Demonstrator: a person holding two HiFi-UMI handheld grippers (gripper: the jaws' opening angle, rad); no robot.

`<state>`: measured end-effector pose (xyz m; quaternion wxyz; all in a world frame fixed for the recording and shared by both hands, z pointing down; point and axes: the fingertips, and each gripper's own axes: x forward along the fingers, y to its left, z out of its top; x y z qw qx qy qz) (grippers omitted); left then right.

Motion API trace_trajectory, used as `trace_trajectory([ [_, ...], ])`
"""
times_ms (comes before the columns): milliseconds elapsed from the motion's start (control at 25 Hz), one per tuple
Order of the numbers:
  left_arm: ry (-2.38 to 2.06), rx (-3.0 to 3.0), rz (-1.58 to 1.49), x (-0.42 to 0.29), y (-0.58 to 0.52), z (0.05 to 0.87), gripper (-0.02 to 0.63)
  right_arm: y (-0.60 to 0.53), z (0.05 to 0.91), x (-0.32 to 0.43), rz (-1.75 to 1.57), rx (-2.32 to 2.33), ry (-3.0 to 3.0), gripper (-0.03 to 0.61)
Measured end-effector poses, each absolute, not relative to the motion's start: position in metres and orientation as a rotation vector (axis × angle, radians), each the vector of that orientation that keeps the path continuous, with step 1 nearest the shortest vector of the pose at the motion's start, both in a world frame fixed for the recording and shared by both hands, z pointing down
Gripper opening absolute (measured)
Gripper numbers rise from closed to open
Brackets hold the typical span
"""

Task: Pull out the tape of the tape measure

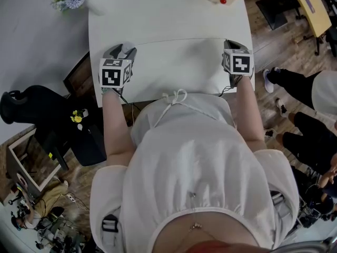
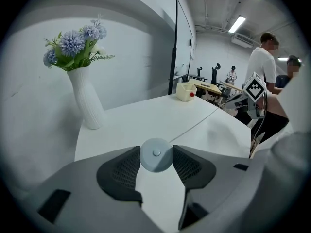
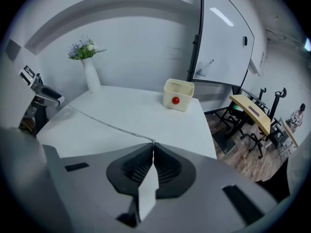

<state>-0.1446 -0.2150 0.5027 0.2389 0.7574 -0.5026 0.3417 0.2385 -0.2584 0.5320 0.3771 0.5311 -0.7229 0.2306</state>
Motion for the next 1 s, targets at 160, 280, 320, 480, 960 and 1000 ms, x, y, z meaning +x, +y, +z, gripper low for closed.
trace_trajectory([
  [160,-1.336,2.080,0.949,-0.136,-0.216,0.511,0.227,-0.255,0.543,0.226,0.605,1.301,-1.866,0.013],
  [280,-1.302,2.081,0.959,-0.132,-0.218,0.520,0.227,-0.254,0.551,0.212,0.608,1.254,-1.875,0.014],
  [320,-1.291,2.078,0.965,-0.132,-0.219,0.524,0.227,-0.253,0.553,0.206,0.615,1.236,-1.875,0.014],
  [480,-1.241,2.061,1.001,-0.132,-0.217,0.540,0.227,-0.252,0.558,0.194,0.607,1.192,-1.857,0.014],
  [960,-1.162,1.999,1.045,-0.136,-0.223,0.590,0.227,-0.249,0.605,0.189,0.665,1.119,-1.785,0.017],
  [1000,-1.160,1.996,1.045,-0.136,-0.224,0.593,0.227,-0.250,0.609,0.191,0.661,1.122,-1.774,0.017],
])
